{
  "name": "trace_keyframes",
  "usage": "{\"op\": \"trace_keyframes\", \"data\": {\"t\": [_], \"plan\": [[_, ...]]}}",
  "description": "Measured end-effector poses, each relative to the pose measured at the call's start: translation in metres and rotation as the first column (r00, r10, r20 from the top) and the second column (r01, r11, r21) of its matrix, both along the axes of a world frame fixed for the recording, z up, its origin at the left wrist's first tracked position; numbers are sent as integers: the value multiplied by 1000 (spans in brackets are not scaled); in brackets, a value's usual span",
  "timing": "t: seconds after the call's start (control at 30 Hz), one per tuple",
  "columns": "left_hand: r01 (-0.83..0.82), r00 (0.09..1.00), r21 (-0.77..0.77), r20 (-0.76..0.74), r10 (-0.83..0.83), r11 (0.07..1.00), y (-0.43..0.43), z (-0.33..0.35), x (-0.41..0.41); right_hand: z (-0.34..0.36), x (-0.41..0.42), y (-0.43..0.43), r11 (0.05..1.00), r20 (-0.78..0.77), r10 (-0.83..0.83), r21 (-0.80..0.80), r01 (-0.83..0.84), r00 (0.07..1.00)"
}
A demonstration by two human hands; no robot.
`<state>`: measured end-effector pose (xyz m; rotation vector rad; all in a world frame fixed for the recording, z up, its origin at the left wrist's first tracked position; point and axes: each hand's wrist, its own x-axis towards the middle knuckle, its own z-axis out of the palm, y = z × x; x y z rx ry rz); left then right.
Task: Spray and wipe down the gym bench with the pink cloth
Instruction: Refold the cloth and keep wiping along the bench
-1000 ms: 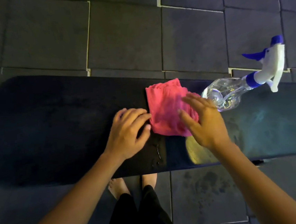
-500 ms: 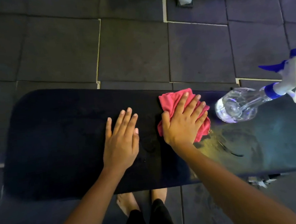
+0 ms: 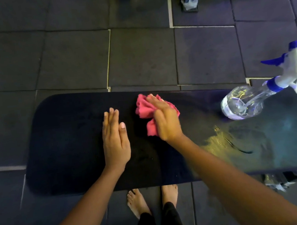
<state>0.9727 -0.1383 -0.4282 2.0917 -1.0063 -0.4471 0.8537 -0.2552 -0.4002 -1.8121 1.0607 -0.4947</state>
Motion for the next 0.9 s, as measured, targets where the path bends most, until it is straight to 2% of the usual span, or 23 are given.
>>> {"op": "trace_keyframes", "data": {"t": [0.03, 0.07, 0.13, 0.17, 0.2, 0.23, 0.27, 0.3, 0.33, 0.37, 0.4, 0.7, 0.9], "plan": [[73, 994, 61, 72, -77, 995, 1, -2, -1, 6, -9, -4, 985, 130, -144, 109, 130, 981], [143, 975, 128, 151, -162, 981, 2, -3, -3, 12, -19, -8, 944, 196, -300, 204, 261, 933], [238, 914, 255, 268, -305, 937, 2, -5, -8, 15, -40, -18, 826, 219, -541, 322, 463, 812], [258, 890, 299, 297, -346, 919, 1, -5, -9, 18, -50, -20, 786, 234, -601, 347, 512, 764], [263, 877, 327, 310, -366, 908, 1, -4, -10, 19, -62, -22, 787, 225, -611, 271, 553, 759], [262, 874, 340, 313, -371, 903, 1, -2, -11, 15, -73, -25, 828, 157, -560, 99, 552, 813], [258, 875, 343, 314, -369, 903, 1, -1, -12, 10, -83, -31, 885, -14, -457, -107, 453, 889], [255, 876, 343, 314, -366, 904, 0, -1, -12, 4, -89, -35, 917, -255, -365, -264, 298, 896], [253, 877, 341, 313, -364, 905, 0, -1, -12, -4, -93, -37, 929, -464, -300, -339, 146, 834], [254, 877, 340, 314, -364, 905, 1, -1, -12, -13, -94, -37, 936, -587, -259, -350, 48, 767], [255, 875, 338, 318, -365, 906, 1, -3, -11, -18, -92, -37, 936, -642, -249, -351, 11, 725], [262, 890, 327, 281, -359, 908, -1, -4, -10, -26, -61, -29, 926, -680, -357, -349, 146, 641], [299, 922, 253, 173, -347, 920, -2, 2, -2, -21, -17, -16, 937, -666, -333, -313, 155, 668]]}}
